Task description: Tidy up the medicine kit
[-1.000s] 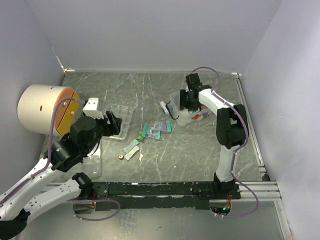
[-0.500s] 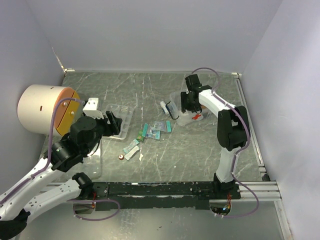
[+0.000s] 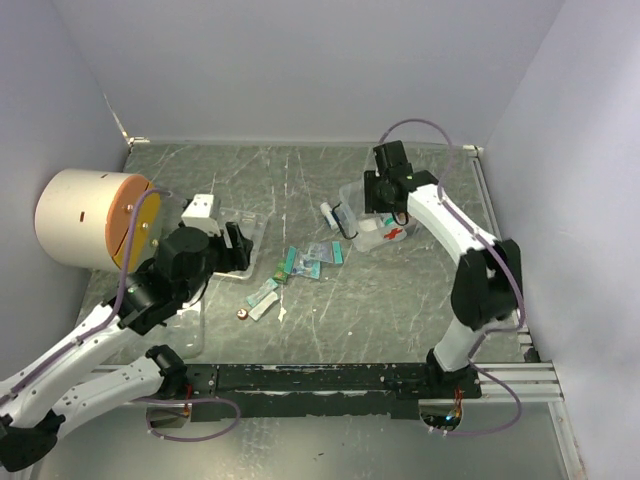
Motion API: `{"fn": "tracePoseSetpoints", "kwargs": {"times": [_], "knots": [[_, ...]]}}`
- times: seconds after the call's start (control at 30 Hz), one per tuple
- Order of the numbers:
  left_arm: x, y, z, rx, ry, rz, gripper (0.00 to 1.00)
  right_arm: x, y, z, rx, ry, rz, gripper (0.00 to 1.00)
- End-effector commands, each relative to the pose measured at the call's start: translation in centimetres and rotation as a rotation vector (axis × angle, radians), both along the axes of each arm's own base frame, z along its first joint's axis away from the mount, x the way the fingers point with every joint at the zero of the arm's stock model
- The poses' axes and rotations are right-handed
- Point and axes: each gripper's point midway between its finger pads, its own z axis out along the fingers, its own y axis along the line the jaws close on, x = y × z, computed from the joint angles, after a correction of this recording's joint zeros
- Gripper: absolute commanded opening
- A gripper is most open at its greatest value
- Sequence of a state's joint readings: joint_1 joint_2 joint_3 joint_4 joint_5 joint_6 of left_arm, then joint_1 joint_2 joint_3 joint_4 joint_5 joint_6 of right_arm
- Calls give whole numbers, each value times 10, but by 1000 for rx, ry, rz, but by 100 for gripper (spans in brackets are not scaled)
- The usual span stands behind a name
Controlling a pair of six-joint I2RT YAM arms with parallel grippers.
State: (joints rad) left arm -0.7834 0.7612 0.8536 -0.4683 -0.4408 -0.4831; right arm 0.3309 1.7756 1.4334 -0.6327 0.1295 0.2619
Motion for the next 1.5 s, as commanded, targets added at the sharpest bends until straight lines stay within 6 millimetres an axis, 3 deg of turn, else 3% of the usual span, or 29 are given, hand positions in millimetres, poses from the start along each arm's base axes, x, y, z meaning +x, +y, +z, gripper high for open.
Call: {"fn": "tracePoseSetpoints", "kwargs": {"times": [0.0,0.13,0.23,0.37,0.43,0.5,0.57,0.73,1.0,1.3,1.47], "knots": [[0,-17,-3,-7,31,-57,79,-14,19,61,-2,-188,20,48],[2,-25,-14,-28,57,-66,79,-45,54,86,-4,-273,102,48],[3,-43,-24,-91,74,-110,77,-71,87,96,82,-299,184,48],[5,-73,-45,-160,150,-170,72,-110,134,87,255,-293,308,47],[10,-86,-60,-162,193,-185,69,-123,145,74,312,-271,315,45],[19,-92,-74,-137,228,-161,67,-129,146,60,344,-255,275,44],[30,-96,-89,-94,257,-130,67,-139,140,31,358,-206,221,44],[54,-107,-134,43,341,-99,66,-148,135,7,390,-169,169,42],[90,-117,-175,114,426,-145,58,-158,134,-3,430,-152,171,41],[105,-126,-206,76,506,-240,52,-164,136,-8,451,-135,182,40],[97,-137,-217,28,558,-336,43,-164,135,-8,450,-136,178,40]]}}
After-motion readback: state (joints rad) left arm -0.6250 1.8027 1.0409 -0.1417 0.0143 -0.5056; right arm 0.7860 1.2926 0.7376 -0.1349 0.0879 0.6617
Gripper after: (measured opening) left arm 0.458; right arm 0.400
